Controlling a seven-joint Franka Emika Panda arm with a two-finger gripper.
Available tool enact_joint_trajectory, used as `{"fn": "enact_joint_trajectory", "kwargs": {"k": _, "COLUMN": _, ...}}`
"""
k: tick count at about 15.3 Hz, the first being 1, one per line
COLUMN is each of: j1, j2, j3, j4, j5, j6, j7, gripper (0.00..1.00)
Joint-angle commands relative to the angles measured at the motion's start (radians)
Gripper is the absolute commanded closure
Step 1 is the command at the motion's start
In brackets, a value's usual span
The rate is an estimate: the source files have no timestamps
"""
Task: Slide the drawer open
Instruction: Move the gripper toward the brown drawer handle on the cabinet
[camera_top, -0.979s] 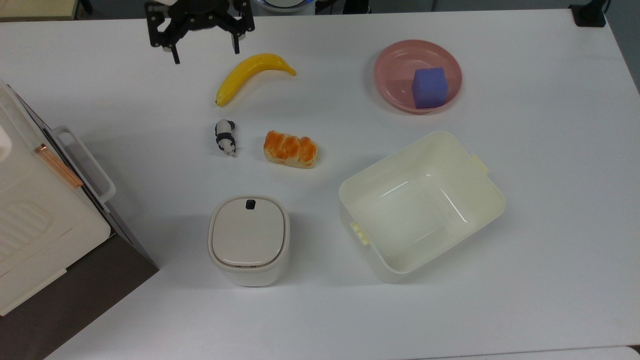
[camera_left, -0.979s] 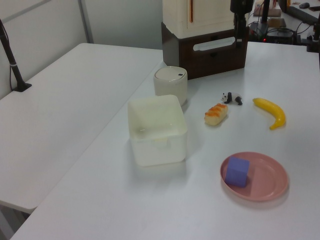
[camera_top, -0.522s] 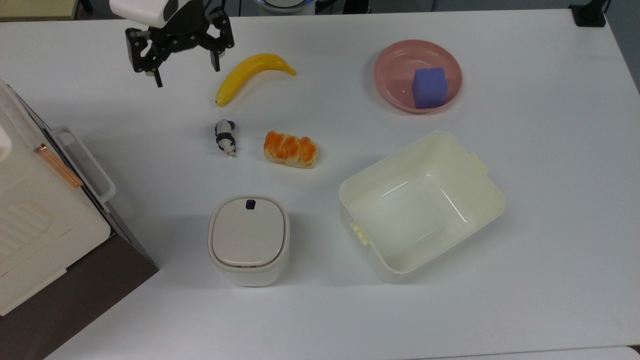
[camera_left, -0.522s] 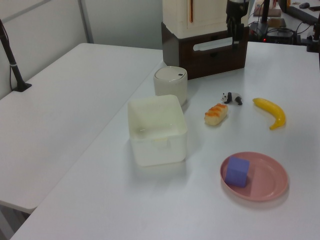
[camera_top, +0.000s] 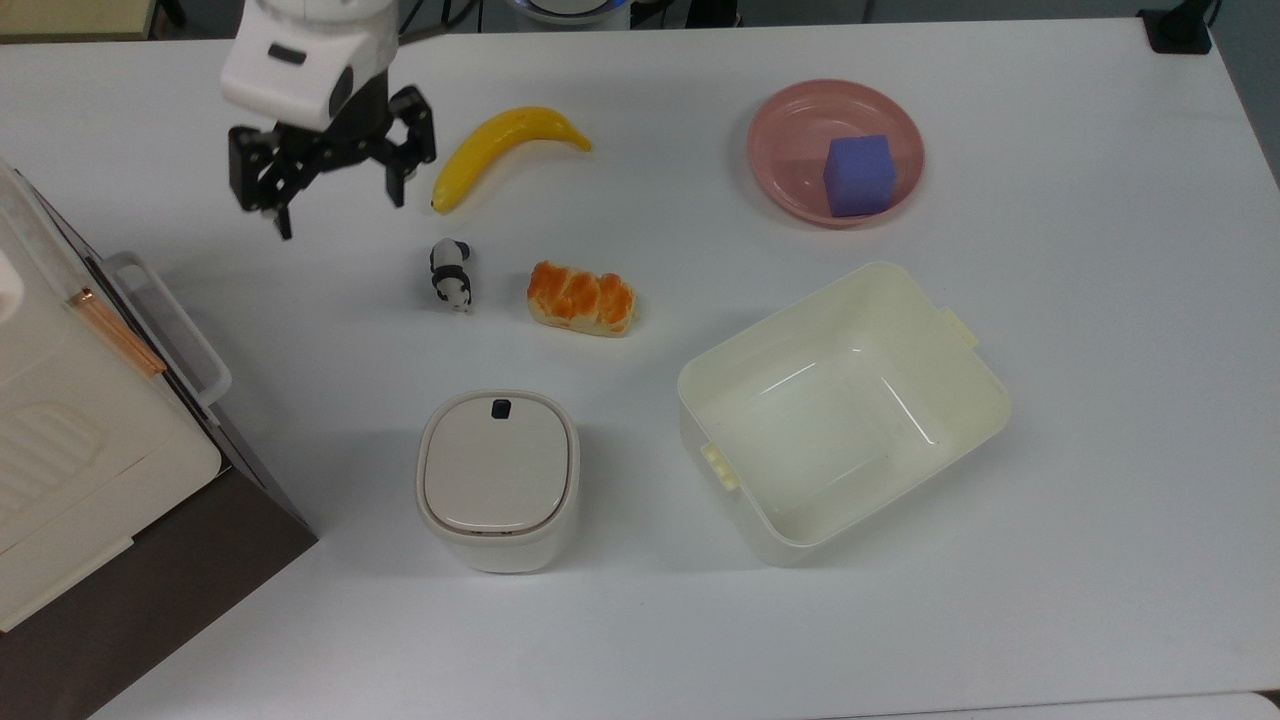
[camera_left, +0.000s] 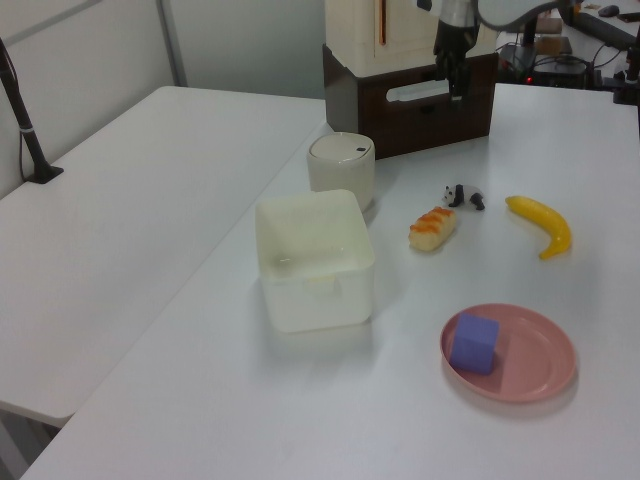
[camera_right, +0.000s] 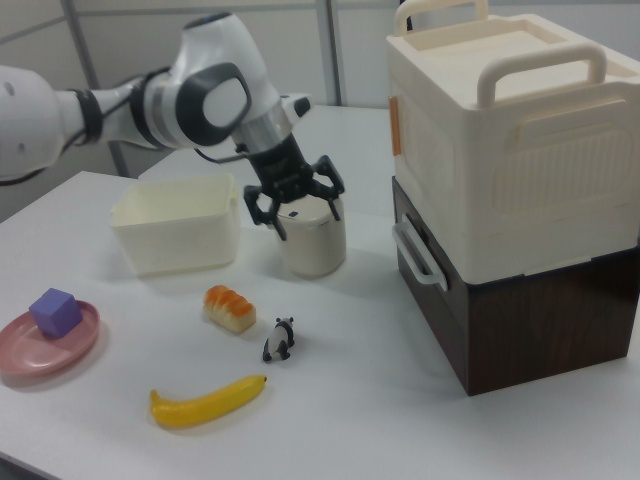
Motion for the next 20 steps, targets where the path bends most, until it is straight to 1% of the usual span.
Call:
{"fn": "enact_joint_trajectory", "kwargs": {"k": 1, "j1": -0.047, "j2": 0.021, "j3": 0.002, "j4": -0.002, "j5": -0.023, "j6": 0.064, "j7": -0.156, "gripper": 0.0}}
{"fn": "enact_joint_trajectory", "kwargs": {"k": 3, "j1": -0.062, "j2": 0.036, "j3": 0.002, "j4": -0.002, "j5": -0.026, "j6": 0.1, "j7": -0.196, "gripper": 0.0}}
{"fn": "enact_joint_trajectory", "kwargs": {"k": 6, "j1": -0.077, "j2": 0.07, "j3": 0.001, "j4": -0.001, "j5": -0.036, "j6": 0.162, "j7": -0.196, "gripper": 0.0}}
{"fn": "enact_joint_trajectory", "kwargs": {"k": 8, "j1": -0.094, "j2": 0.102, "j3": 0.001, "j4": 0.001, "j5": -0.06, "j6": 0.212, "j7": -0.192, "gripper": 0.0}}
{"fn": "enact_joint_trajectory", "kwargs": {"k": 14, "j1": -0.12, "j2": 0.151, "j3": 0.001, "j4": 0.041, "j5": -0.059, "j6": 0.234, "j7": -0.17, "gripper": 0.0}}
{"fn": "enact_joint_trajectory", "kwargs": {"k": 15, "j1": -0.127, "j2": 0.162, "j3": 0.001, "j4": 0.057, "j5": -0.059, "j6": 0.234, "j7": -0.169, "gripper": 0.01}}
{"fn": "enact_joint_trajectory", "kwargs": {"k": 16, "j1": -0.127, "j2": 0.174, "j3": 0.001, "j4": 0.068, "j5": -0.059, "j6": 0.234, "j7": -0.169, "gripper": 0.04}}
{"fn": "enact_joint_trajectory", "kwargs": {"k": 18, "j1": -0.134, "j2": 0.19, "j3": -0.001, "j4": 0.085, "j5": -0.06, "j6": 0.239, "j7": -0.169, "gripper": 0.04}}
{"fn": "enact_joint_trajectory", "kwargs": {"k": 20, "j1": -0.136, "j2": 0.207, "j3": -0.001, "j4": 0.094, "j5": -0.063, "j6": 0.239, "j7": -0.17, "gripper": 0.12}}
